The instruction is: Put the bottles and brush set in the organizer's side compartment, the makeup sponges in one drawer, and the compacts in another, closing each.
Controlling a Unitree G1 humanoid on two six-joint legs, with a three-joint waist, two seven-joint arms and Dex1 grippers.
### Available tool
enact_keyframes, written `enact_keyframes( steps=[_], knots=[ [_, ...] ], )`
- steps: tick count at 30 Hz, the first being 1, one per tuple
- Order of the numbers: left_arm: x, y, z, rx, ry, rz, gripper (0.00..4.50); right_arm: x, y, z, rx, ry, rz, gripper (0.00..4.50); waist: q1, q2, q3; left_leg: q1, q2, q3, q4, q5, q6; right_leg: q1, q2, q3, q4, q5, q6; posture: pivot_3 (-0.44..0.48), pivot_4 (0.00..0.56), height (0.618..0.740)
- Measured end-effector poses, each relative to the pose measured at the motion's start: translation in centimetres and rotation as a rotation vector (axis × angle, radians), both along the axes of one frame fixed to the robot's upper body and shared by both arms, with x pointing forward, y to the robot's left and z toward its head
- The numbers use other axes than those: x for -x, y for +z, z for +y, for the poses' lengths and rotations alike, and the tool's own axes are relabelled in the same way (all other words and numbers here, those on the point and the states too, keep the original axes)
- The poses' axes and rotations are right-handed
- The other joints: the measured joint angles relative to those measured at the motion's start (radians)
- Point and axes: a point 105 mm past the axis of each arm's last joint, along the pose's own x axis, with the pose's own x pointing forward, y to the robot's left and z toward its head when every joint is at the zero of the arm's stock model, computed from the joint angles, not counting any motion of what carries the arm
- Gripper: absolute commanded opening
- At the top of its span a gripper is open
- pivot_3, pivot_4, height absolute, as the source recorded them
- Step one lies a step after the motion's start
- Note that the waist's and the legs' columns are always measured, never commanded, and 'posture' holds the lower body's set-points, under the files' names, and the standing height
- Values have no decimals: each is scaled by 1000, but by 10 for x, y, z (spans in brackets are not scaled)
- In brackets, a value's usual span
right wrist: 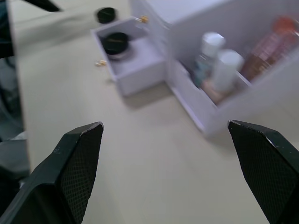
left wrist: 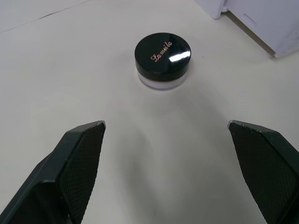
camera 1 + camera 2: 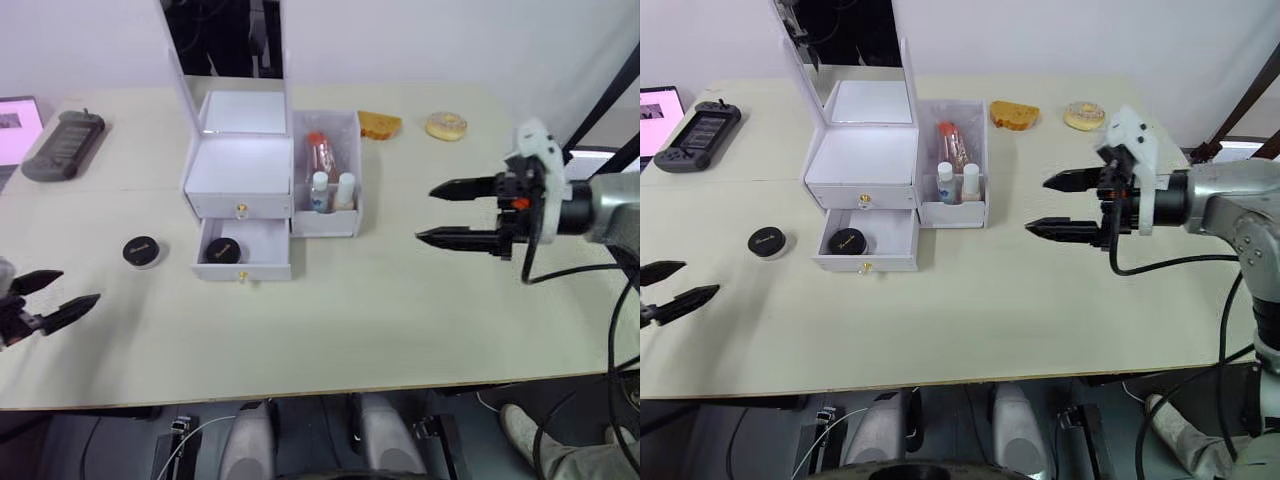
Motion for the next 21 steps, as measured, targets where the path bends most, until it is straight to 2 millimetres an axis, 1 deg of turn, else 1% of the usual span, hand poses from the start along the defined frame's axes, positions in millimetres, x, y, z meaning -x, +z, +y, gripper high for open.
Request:
enact_keyframes(
  steps=[3,6,10,13,17,21],
  knots=[
    [-9,-6,-11,11,5,42,4441,6,12,14,4,89,-57,4500,1,-1,0,0,0,0,0,0,0,1,0,0,-1,0,0,0,150,740],
    [-23,-10,-24,22,-4,80,4441,7,14,22,18,135,-77,4500,4,-1,0,0,0,0,0,0,0,1,0,0,-1,0,0,0,150,740],
    [-44,-2,-38,29,-7,78,4441,15,15,29,30,192,-14,4500,4,-1,0,0,0,0,0,0,0,1,0,0,-1,0,0,0,150,740],
    [-56,1,-43,6,1,84,4441,15,16,29,34,190,-3,4500,4,-1,0,0,0,0,0,0,0,1,1,0,-1,0,0,0,150,740],
    [-66,-4,-44,-19,34,130,4441,15,15,27,39,178,2,4500,2,-1,0,0,0,0,0,0,0,1,2,0,-1,0,0,0,150,740],
    [-80,2,-45,-31,48,131,4441,16,7,18,46,149,32,4500,10,-1,-1,0,0,-1,1,0,0,1,2,0,0,0,0,0,150,740]
  ],
)
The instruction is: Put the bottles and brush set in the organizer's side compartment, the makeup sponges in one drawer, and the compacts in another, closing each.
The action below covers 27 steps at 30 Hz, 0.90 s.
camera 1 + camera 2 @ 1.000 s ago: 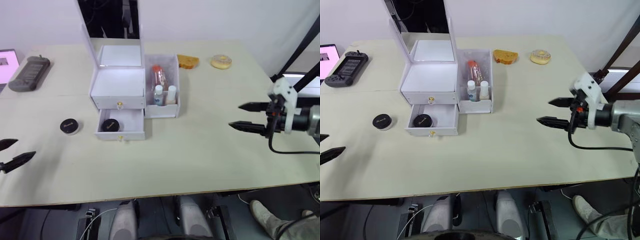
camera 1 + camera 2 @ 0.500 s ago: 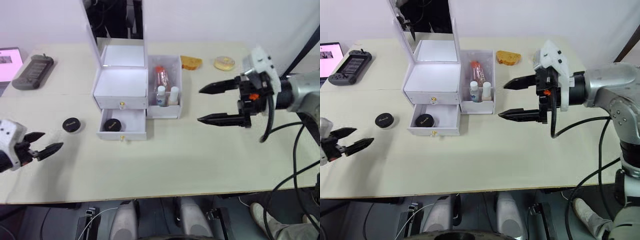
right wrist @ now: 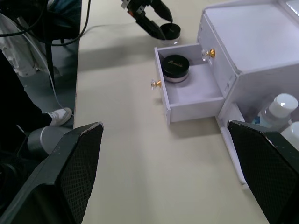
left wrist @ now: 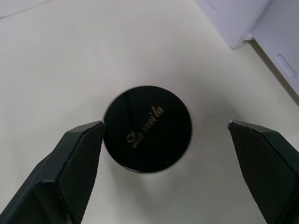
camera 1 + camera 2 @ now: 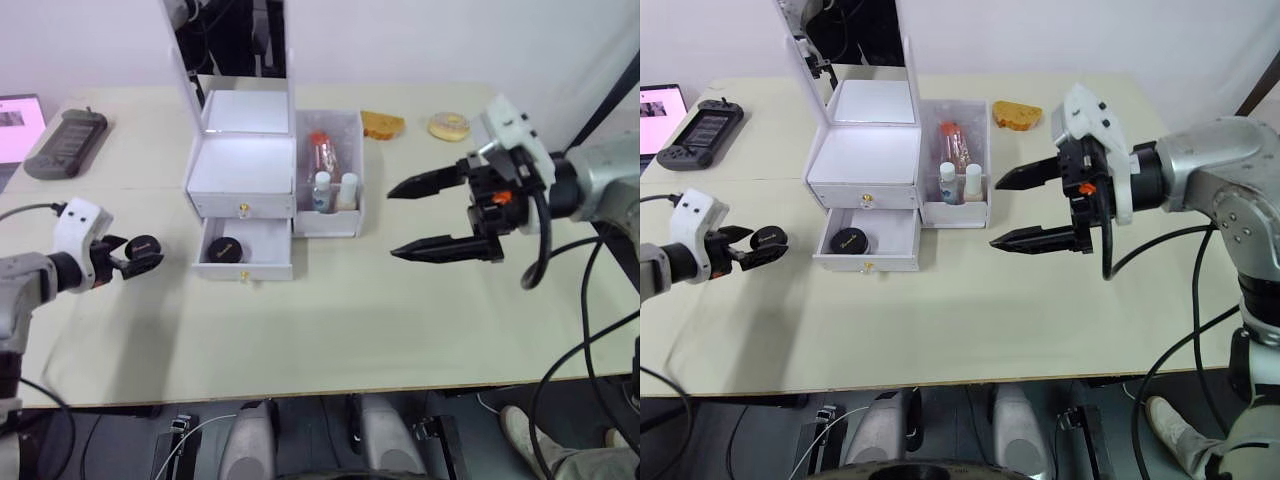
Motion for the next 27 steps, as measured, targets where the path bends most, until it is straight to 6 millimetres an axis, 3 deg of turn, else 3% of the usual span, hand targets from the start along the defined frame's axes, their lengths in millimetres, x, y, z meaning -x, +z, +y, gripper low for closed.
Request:
enact_keyframes(
  steps=[12,15,17,27],
  knots=[
    [-14,-16,8,-15,26,70,4441,-1,2,-3,-7,-36,-13,4500,-1,0,0,0,0,0,0,0,0,0,1,1,0,0,0,0,150,740],
    [-19,-19,1,-3,2,69,3629,0,2,-2,-10,-36,-7,4500,3,0,0,0,0,0,1,0,0,0,1,1,0,0,0,0,150,740],
    [-20,-22,0,10,-9,69,2678,0,1,-2,-10,-35,-2,4500,10,0,0,0,0,0,1,0,0,0,1,1,0,0,0,0,150,740],
    [-11,-16,10,-11,-32,80,2673,1,-2,-2,-9,-31,9,4500,16,0,0,0,1,0,1,0,0,0,1,1,0,0,0,0,150,740]
  ],
)
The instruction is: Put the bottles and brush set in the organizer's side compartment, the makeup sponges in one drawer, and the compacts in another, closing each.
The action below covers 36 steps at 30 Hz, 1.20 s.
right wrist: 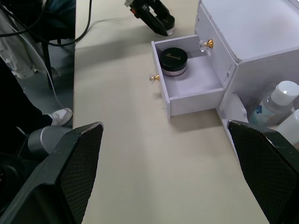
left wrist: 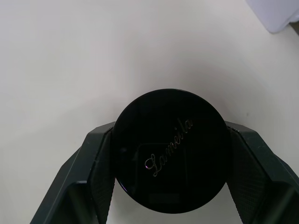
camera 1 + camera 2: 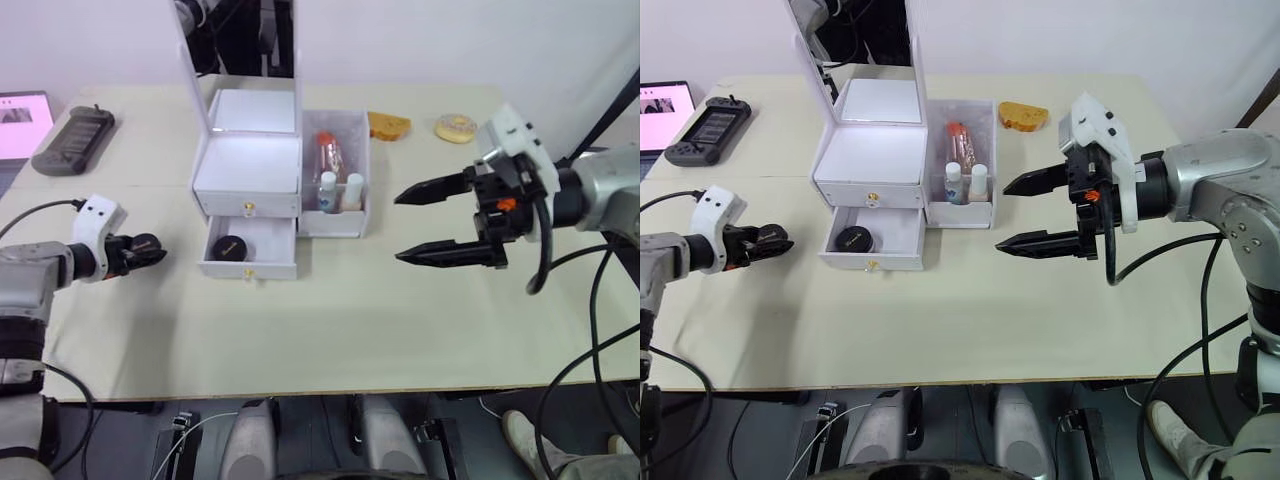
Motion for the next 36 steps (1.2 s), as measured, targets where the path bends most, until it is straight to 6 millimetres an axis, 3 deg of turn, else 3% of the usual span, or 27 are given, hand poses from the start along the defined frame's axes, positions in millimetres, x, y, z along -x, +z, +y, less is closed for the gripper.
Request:
enact_keyframes(
  steps=[3,7,11,16,22,26,36],
  knots=[
    [9,21,2,-10,-50,-31,2673,1,-2,0,1,7,9,4500,1,0,0,-1,0,0,0,0,0,0,0,0,0,0,0,0,150,740],
    [25,70,-21,-22,-252,-131,2673,0,-3,1,0,30,11,4500,4,0,0,-1,0,1,0,0,0,0,-1,0,-2,0,0,0,150,740],
    [50,79,-58,-6,-480,-86,2673,0,-5,2,3,42,19,4500,2,1,0,-1,0,2,-1,0,-1,0,-2,0,-2,0,0,0,150,740],
    [62,93,-106,31,-655,-87,2673,0,-5,3,0,51,16,4500,5,1,0,-1,0,1,0,0,0,0,-1,0,-2,0,0,0,150,740],
    [54,81,-151,57,-721,-50,2673,-1,-6,2,2,25,16,4500,5,0,0,-1,0,0,1,0,0,0,1,0,0,0,0,0,150,740],
    [32,79,-179,32,-702,-92,2673,1,-5,0,-1,-8,6,4500,9,0,1,-1,0,-2,4,0,0,2,2,0,1,0,0,0,150,740],
    [16,58,-199,-26,-672,-33,2673,6,-6,-4,-20,-84,-3,4500,5,0,1,-1,0,-3,4,0,0,1,2,1,2,0,0,0,150,740]
  ],
)
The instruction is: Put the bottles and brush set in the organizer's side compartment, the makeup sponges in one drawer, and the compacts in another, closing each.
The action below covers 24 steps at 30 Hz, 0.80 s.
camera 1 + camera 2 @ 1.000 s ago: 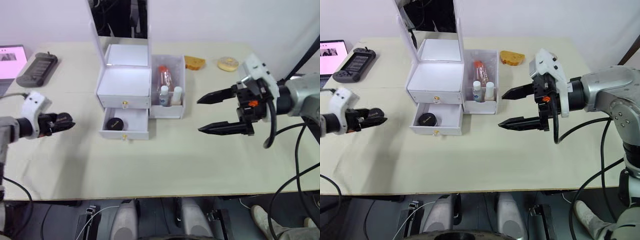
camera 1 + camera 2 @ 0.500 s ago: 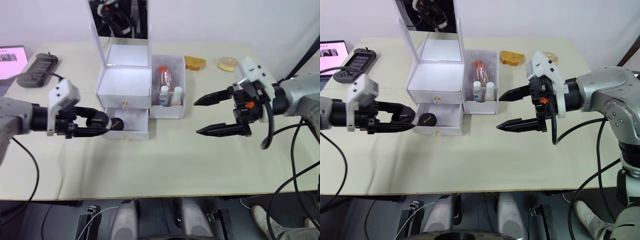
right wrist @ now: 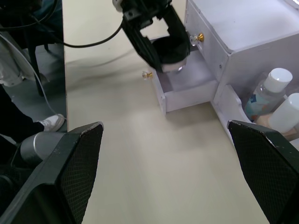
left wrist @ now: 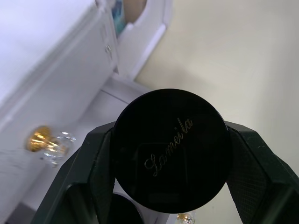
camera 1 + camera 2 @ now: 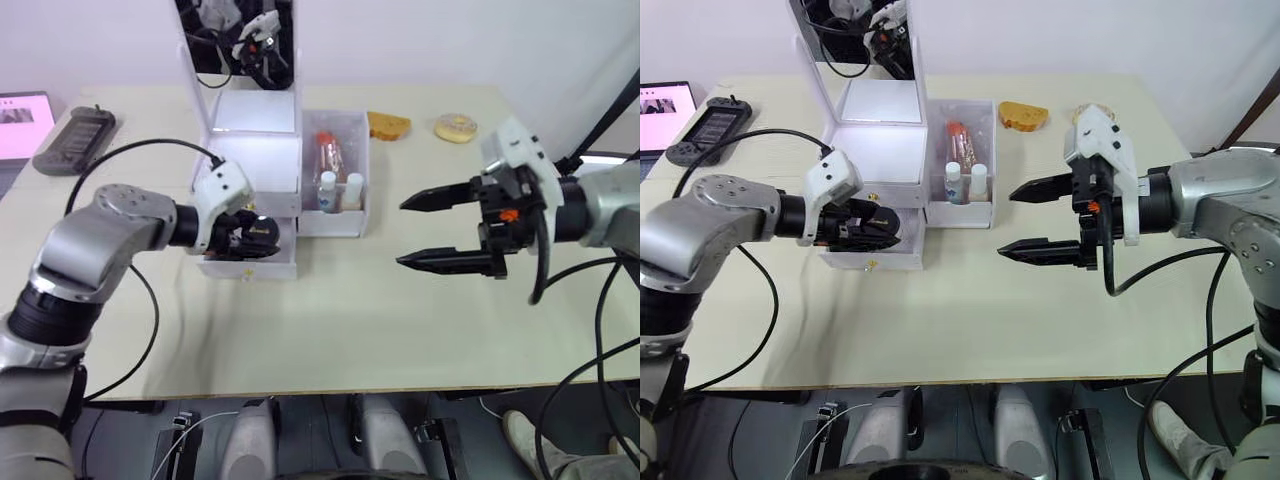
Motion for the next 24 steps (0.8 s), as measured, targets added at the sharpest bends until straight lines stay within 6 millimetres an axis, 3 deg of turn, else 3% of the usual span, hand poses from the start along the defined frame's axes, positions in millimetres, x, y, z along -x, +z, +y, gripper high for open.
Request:
enact_keyframes(
  steps=[7,11,21,24],
  knots=[
    [-13,-2,-1,-37,37,-29,2673,0,0,1,-6,-15,-7,4500,1,0,0,0,0,0,1,0,0,1,0,0,0,0,0,0,150,740],
    [-14,-11,-6,-58,29,-20,2673,1,0,2,-13,-16,-6,4500,1,0,0,0,0,0,1,0,0,1,0,0,0,0,0,0,150,740],
    [-17,-12,-14,-38,36,-28,2673,2,3,2,-32,-24,-4,4500,1,0,0,0,0,0,1,0,0,1,0,0,0,0,0,0,150,740],
    [-16,-13,-15,-34,36,-14,4142,2,3,2,-31,-24,-3,4500,1,0,0,0,0,0,1,0,0,1,0,0,0,0,0,0,150,740]
  ],
)
